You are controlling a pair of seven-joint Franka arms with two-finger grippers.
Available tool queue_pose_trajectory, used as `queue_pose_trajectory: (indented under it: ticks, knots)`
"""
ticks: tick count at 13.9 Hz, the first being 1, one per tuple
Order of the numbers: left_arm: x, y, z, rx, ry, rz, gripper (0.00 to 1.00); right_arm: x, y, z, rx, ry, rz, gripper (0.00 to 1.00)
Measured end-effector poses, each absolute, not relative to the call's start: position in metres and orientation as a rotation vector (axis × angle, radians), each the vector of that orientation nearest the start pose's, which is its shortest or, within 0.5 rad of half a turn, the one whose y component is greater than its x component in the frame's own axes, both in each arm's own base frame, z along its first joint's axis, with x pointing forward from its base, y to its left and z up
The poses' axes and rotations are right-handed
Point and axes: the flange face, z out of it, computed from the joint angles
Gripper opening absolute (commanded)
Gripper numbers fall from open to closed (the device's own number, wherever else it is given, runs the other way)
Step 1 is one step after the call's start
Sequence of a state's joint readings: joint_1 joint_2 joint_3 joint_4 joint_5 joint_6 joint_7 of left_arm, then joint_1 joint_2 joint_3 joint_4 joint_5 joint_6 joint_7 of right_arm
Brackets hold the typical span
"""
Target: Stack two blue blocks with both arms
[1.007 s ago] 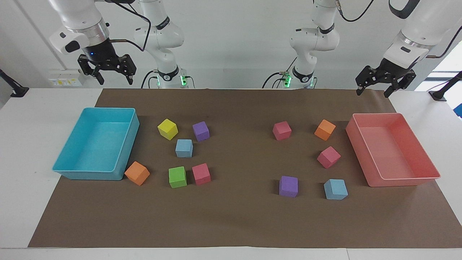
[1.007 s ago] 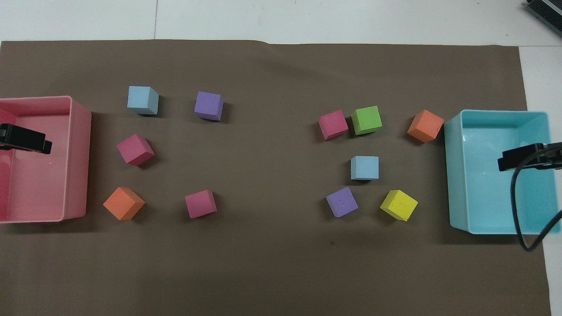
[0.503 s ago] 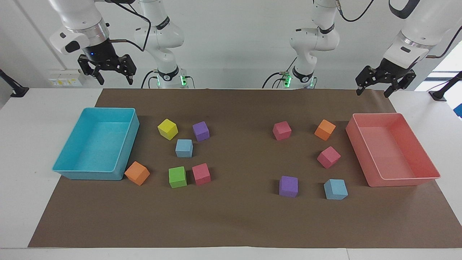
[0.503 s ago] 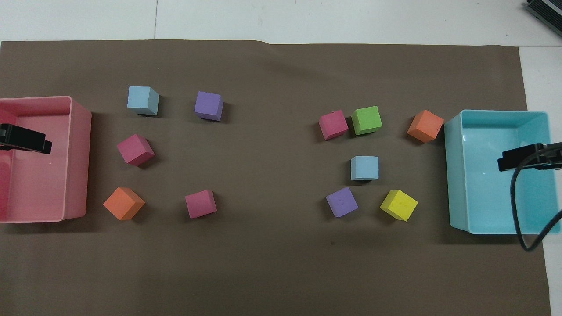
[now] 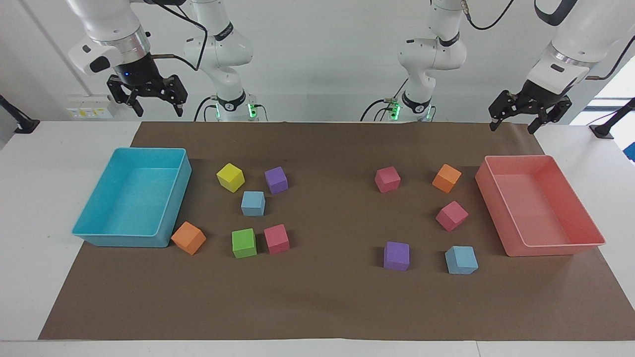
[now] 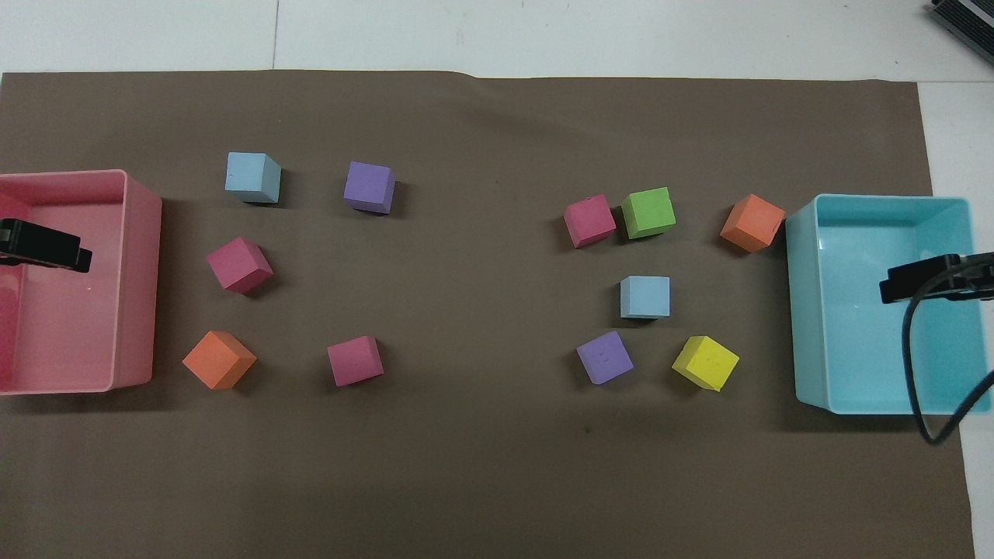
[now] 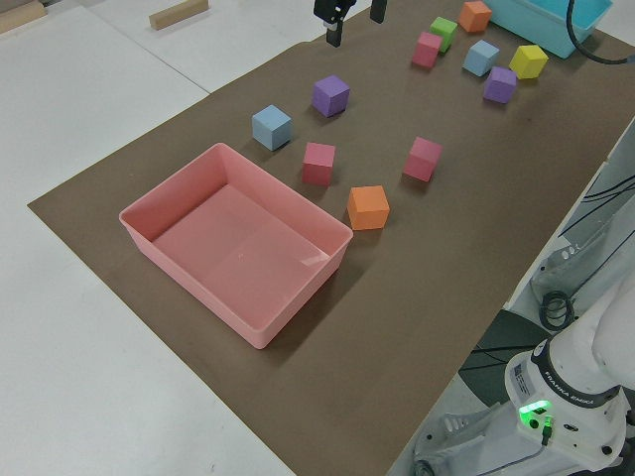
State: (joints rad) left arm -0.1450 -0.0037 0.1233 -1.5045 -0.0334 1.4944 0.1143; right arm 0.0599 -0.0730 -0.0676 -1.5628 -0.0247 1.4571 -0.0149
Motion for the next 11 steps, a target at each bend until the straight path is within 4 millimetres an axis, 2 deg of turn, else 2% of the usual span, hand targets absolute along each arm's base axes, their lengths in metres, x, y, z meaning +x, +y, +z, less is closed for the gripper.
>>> queue_pose_trajectory:
  ticks: [11]
  knots:
    - [0.5457,-0.0155,0.6509,-3.168,0.22,0.008,1.0,0.5171,-0.0085,0.6573,-3.16,-0.008,0.055,1.0]
